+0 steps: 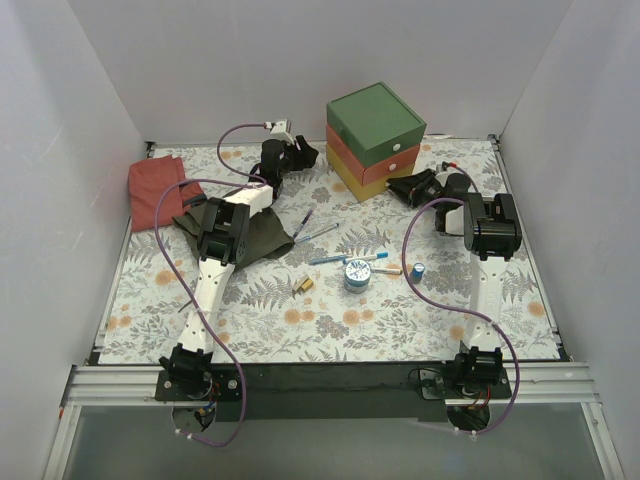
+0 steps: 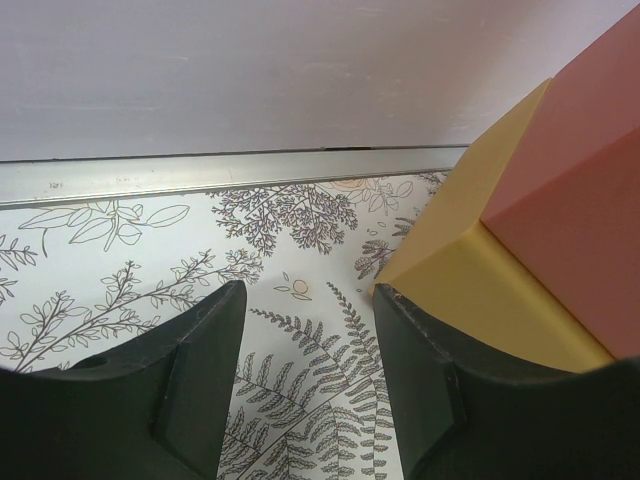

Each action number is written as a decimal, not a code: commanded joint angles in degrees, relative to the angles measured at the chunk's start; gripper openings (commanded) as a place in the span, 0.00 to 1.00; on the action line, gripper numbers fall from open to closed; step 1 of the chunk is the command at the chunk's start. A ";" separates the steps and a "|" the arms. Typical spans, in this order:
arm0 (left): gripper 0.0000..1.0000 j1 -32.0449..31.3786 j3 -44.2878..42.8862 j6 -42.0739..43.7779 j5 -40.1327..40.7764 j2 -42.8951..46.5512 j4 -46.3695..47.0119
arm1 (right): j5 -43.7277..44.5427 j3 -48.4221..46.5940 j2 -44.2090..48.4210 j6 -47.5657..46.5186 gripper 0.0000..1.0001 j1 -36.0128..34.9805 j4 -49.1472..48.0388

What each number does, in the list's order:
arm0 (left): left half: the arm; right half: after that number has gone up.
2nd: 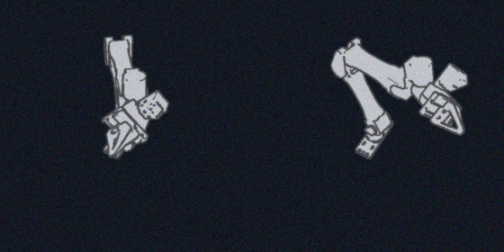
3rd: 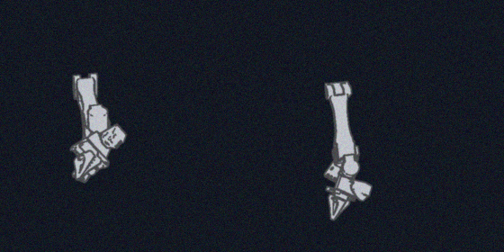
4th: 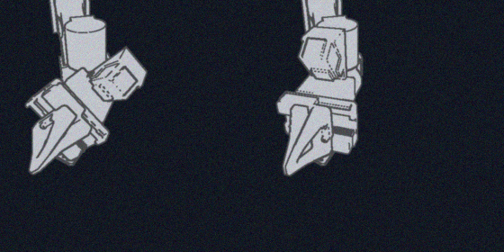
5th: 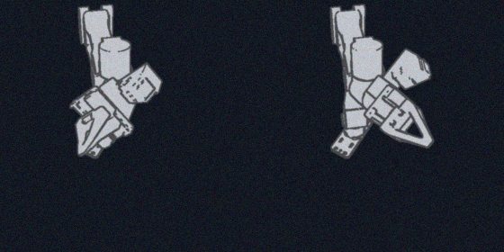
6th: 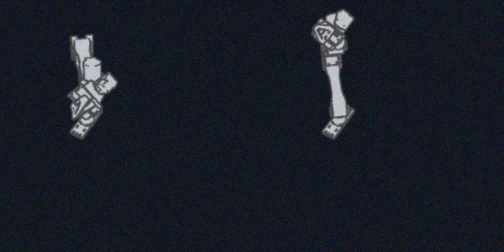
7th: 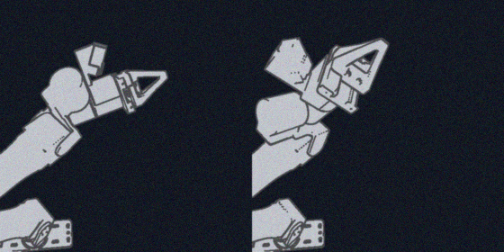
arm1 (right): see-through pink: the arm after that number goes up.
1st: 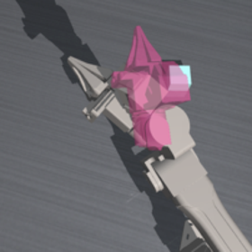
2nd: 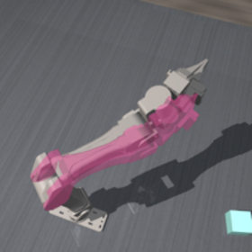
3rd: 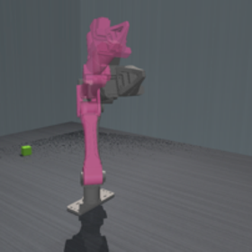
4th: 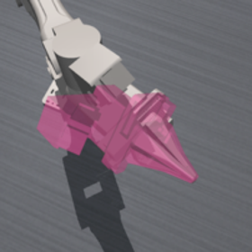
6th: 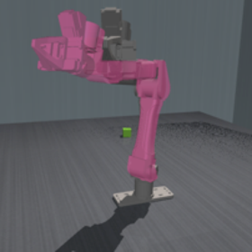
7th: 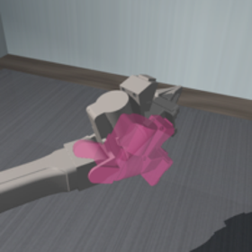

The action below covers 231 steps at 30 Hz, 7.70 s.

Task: Sort the stationery into containers
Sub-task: Open the drawer in the storage box, then pick up the stationery from the center of the board, then place the stationery in the drawer.

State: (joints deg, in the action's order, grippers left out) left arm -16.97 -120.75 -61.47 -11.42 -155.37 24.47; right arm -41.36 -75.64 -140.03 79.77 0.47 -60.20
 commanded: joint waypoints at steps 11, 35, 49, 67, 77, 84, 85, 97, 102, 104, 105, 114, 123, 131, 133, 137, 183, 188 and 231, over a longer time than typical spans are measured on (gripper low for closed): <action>0.54 0.01 0.25 1.36 0.17 0.95 1.89 | -4.86 15.16 8.62 3.46 0.13 0.32 -9.84; 0.54 -0.96 7.98 3.46 1.84 5.16 6.73 | -10.22 34.15 13.99 15.69 0.33 4.10 -36.83; 0.54 -0.17 13.34 5.13 1.76 11.31 4.54 | -17.95 33.44 22.15 6.72 0.98 6.73 -34.55; 0.52 1.77 31.27 14.79 4.03 32.66 -1.26 | -3.13 15.52 54.24 -77.54 0.98 5.42 52.20; 0.59 1.77 45.06 21.39 1.85 51.12 -11.36 | 9.10 5.92 59.65 -109.80 0.96 3.22 87.27; 0.55 1.77 50.61 26.14 -4.38 59.04 -23.22 | 6.04 17.28 77.44 -125.55 0.86 0.33 92.80; 0.55 1.77 51.57 26.23 -5.01 59.91 -25.50 | 6.12 17.28 78.49 -126.43 0.86 -3.16 93.68; 0.66 -1.39 66.60 26.83 7.97 73.98 -25.52 | 8.75 11.67 72.71 -122.66 0.98 -25.95 95.45; 0.69 -3.06 70.21 30.88 8.44 78.02 -27.27 | 8.23 8.14 67.26 -124.06 0.98 -28.41 94.92; 0.69 -4.29 70.12 31.41 7.82 79.17 -30.77 | 7.44 6.83 65.16 -123.63 0.98 -30.35 94.22; 0.69 -4.65 70.12 31.50 7.21 79.60 -31.58 | 6.83 6.38 64.36 -123.28 0.98 -31.05 94.22; 0.74 -5.70 64.60 25.01 11.51 79.70 -36.68 | 11.13 5.16 58.73 -127.49 0.98 -36.24 97.10; 0.79 -4.47 57.82 6.73 6.32 75.22 -39.41 | 11.92 3.21 55.22 -132.41 0.96 -36.94 103.09; 0.80 -4.56 57.99 9.35 9.13 73.90 -39.76 | 12.36 5.75 53.28 -133.29 0.95 -37.30 103.71; 0.80 -4.47 58.17 9.53 9.84 73.63 -39.50 | 12.62 6.81 53.54 -133.99 0.98 -37.65 102.84; 0.79 -4.47 58.78 9.44 10.01 73.19 -38.36 | 14.20 8.22 53.02 -135.14 0.98 -38.09 101.87; 0.80 -4.30 59.40 11.02 10.72 71.79 -35.98 | 20.18 3.05 47.65 -134.43 0.37 -38.26 100.46; 0.80 -4.30 59.23 11.02 10.45 71.08 -35.63 | 22.03 -5.03 47.22 -133.38 0.37 -34.76 103.00; 0.79 -4.03 55.97 10.85 10.19 66.60 -35.98 | 24.14 -33.26 21.90 -128.11 0.41 -19.63 105.03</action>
State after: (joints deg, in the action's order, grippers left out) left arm -21.43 -62.81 -50.81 -1.48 -89.19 -11.60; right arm -15.66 -105.69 -117.54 -49.36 -19.46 46.19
